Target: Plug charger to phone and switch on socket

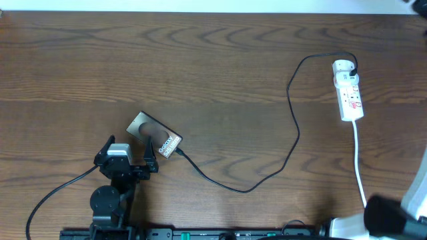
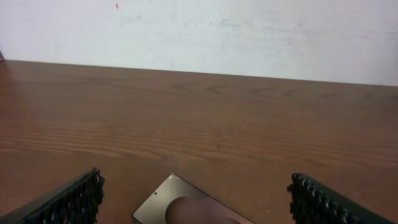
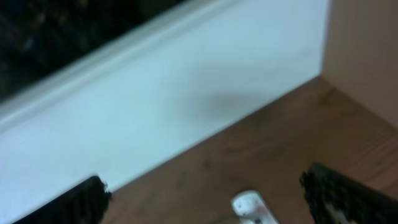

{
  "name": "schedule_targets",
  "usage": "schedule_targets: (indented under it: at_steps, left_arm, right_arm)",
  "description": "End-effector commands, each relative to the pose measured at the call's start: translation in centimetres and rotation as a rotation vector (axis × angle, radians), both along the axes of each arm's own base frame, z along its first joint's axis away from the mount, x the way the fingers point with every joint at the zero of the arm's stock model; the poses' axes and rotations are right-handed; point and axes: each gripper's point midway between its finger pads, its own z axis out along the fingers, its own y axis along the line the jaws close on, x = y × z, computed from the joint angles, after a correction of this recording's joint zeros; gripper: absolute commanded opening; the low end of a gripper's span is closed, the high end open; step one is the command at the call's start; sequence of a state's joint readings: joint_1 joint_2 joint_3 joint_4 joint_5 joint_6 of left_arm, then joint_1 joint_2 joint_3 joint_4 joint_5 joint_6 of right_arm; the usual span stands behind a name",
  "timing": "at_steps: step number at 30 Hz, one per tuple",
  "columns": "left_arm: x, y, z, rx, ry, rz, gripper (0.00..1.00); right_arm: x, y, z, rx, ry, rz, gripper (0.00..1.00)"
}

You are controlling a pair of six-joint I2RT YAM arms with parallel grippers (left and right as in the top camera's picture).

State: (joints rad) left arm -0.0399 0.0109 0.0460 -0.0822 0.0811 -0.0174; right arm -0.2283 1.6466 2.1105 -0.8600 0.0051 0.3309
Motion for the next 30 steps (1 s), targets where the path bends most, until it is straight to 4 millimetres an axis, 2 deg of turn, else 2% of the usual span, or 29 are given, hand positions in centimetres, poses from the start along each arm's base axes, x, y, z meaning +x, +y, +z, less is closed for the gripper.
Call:
schedule_targets:
  at_steps: [1, 5, 11, 18, 26, 30]
  left_arm:
    - [0.0, -0.2, -1.5, 0.019, 0.032, -0.018, 0.94]
    - [0.0, -0.2, -1.5, 0.019, 0.032, -0.018, 0.94]
    - [0.0, -0.2, -1.5, 0.019, 0.032, -0.018, 0.94]
    - [0.0, -0.2, -1.5, 0.019, 0.032, -0.018, 0.94]
    - [0.0, -0.2, -1.5, 0.019, 0.032, -0.018, 0.94]
    - [0.0, -0.2, -1.5, 0.019, 0.032, -0.018, 0.94]
  right_arm:
    - [0.3, 3.2, -5.3, 0.013, 0.034, 0.058, 0.99]
    - [-0.2, 5.7, -8.1, 0.000, -0.045, 0.111, 0.99]
    - [-3.4, 8.0, -12.8, -0.016, -0.172, 0.160, 0.99]
    - [-8.8, 8.0, -18.5, -0.034, -0.257, 0.142, 0.99]
    - [-14.3, 8.1, -23.0, -0.092, -0.356, 0.141, 0.99]
    - [-16.0, 8.2, -25.3, -0.094, -0.373, 0.141, 0.99]
